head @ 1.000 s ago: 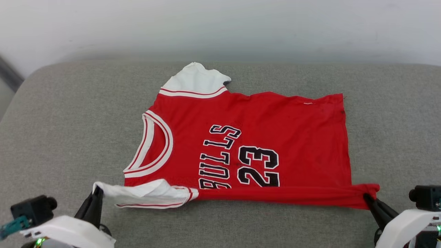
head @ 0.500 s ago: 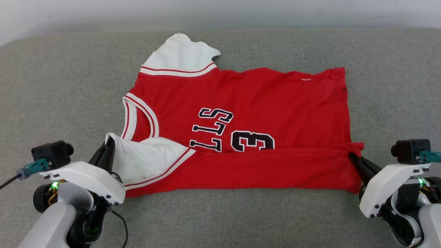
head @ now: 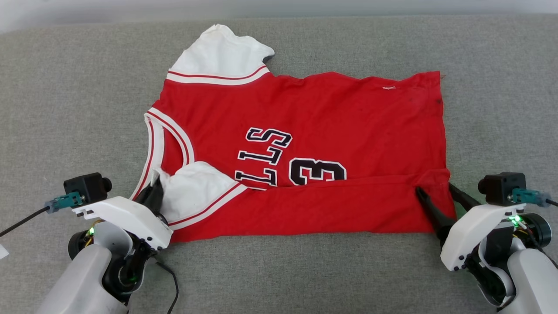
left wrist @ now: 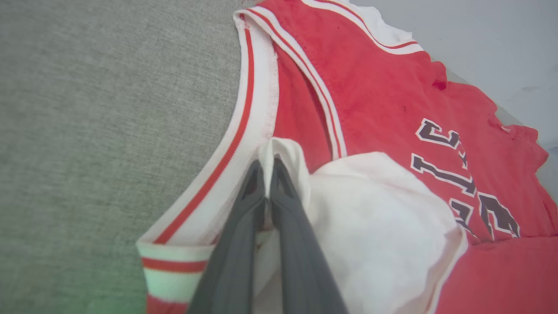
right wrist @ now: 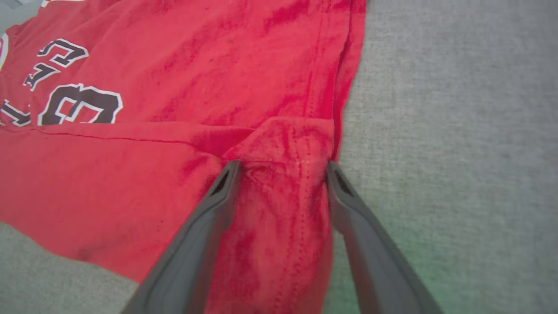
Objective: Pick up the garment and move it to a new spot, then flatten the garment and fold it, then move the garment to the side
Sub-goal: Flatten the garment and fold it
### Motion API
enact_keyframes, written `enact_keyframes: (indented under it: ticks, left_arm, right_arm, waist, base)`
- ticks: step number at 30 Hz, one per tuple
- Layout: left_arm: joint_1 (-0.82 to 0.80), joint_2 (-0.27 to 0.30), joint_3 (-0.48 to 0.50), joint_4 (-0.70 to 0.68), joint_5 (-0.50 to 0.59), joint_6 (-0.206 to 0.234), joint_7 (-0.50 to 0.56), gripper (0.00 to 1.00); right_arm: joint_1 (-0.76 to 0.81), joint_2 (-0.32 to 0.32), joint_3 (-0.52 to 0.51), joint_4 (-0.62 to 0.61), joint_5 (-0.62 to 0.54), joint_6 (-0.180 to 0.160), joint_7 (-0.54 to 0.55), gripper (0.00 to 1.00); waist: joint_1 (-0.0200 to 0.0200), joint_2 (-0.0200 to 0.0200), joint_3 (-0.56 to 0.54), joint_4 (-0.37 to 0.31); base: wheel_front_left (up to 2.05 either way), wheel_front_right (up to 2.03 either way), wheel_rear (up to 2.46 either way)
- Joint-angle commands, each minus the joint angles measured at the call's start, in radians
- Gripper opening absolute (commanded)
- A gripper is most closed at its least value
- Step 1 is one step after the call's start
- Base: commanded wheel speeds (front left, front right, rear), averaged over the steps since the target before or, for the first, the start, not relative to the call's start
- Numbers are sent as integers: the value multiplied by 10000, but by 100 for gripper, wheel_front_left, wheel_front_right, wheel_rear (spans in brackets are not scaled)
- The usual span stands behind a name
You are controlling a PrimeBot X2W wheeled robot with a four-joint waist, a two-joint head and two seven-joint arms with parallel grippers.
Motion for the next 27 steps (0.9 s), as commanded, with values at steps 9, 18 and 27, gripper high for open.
enact_keyframes:
  ticks: [9, 18, 27]
  left_arm:
    - [-108, 408, 202, 275, -209, -269, 145, 100]
    - [97, 1965, -8, -987, -374, -162, 2198, 100]
    - [892, 3575, -321, -2680, -1028, 486, 5010, 100]
  right_arm:
    - [552, -120, -219, -980, -565, -15, -2048, 100]
    - [1312, 543, -1066, -2715, -1143, -15, -2698, 100]
    - [1923, 1041, -1484, -3937, -1584, -15, -2556, 100]
  waist:
    - [-1, 0, -648, -219]
    - [-1, 0, -1177, -629]
    - [-1, 0, -934, -1046]
  base:
    - [0, 0, 0]
    - [0, 0, 0]
    - [0, 0, 0]
